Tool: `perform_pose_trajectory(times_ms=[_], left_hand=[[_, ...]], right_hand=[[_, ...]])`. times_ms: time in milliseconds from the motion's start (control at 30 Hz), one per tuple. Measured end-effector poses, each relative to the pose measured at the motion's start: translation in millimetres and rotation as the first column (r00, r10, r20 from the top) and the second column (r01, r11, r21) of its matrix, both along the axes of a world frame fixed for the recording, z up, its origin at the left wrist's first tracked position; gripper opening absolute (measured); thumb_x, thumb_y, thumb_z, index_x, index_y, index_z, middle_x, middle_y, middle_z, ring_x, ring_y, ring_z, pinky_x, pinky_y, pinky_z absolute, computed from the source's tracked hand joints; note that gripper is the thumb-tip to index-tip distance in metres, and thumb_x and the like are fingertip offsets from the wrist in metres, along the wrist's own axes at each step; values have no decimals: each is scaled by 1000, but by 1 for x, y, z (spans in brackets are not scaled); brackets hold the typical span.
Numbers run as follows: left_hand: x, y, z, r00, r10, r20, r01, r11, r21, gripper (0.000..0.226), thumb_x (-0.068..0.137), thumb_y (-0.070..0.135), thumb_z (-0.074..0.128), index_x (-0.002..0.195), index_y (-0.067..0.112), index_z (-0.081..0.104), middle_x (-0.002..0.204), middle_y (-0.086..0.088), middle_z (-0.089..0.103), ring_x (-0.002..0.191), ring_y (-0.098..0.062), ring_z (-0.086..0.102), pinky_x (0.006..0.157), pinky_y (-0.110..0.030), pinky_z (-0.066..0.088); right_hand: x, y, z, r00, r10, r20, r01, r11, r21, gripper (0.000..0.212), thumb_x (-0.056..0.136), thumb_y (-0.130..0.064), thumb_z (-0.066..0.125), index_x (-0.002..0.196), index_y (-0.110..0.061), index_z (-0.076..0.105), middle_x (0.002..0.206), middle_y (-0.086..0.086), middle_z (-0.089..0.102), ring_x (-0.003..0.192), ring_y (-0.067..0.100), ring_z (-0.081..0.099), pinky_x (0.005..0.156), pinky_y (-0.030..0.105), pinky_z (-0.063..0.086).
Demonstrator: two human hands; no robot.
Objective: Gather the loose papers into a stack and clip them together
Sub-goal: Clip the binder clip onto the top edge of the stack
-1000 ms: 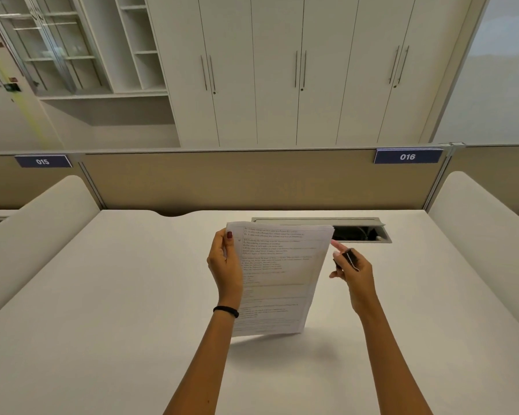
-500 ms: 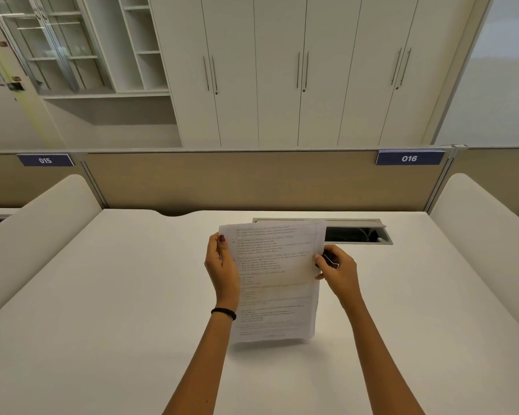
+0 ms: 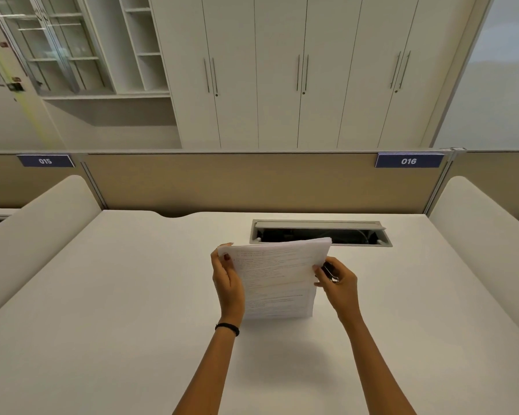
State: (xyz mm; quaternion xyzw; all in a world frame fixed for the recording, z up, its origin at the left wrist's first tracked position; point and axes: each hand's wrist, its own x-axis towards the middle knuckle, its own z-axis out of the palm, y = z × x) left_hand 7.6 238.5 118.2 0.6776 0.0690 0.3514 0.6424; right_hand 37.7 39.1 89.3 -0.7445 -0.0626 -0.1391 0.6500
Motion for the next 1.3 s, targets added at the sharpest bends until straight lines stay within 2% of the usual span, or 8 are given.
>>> perform_pose_trajectory(times_ms=[433,600,700,800,933,1000,1167,1300], left_hand=[[11,11,15,991,94,-94,-92,995,31,23,98,28,34,87,13,49,74,5,58,59,-12,58,48,-8,47],[13,10,18,990,81,-112,-73,995,68,26,97,33,35,88,17,53,75,-1,62,55,-11,61,44,-8,45],[11,9,20,995,47,-93,-37,994,107,25,97,32,36,114,23,51,78,1,64,56,-7,62,46,-10,48],[10,6,22,998,25,-55,-16,987,158,32,96,30,39,128,31,36,72,5,62,52,-11,61,46,-12,49],[10,-2,22,997,13,-75,5,973,232,14,97,29,38,108,37,37,66,6,58,53,-15,59,47,-18,48],[12,-5,21,998,6,-68,14,954,301,10,97,28,38,100,37,41,66,5,57,54,-16,57,48,-23,46],[9,-15,27,997,-76,-28,81,954,290,16,93,37,41,104,34,51,99,9,62,81,-14,65,62,-18,57],[8,-19,29,996,-81,-37,87,962,260,15,95,26,45,92,38,54,91,11,63,77,-12,64,64,-8,52]], right_hand=[[7,2,15,999,-36,39,40,994,-98,7,87,-15,57,94,-15,60,83,-5,64,76,17,64,54,12,53],[9,1,25,934,-353,61,353,936,9,24,93,-24,47,96,-5,62,83,10,67,72,27,66,49,19,53],[4,4,44,900,-427,81,412,898,157,34,94,-28,35,90,-6,60,78,9,61,70,23,61,52,20,52],[1,12,66,927,-354,124,327,924,195,31,87,-24,27,82,-9,54,71,2,56,63,7,57,49,23,47],[-2,32,79,966,-187,180,178,982,63,27,88,-27,24,75,-25,48,73,2,55,72,18,57,64,33,48],[-5,43,82,965,-114,236,126,991,-36,26,89,-26,25,77,-19,47,68,-2,51,62,10,50,58,22,41],[-10,67,85,957,59,283,28,955,-294,29,91,-37,22,88,-16,42,69,-2,51,59,10,55,48,18,46],[-7,76,92,940,127,316,15,912,-410,35,88,-44,17,90,-18,40,65,-10,46,58,18,58,46,26,45]])
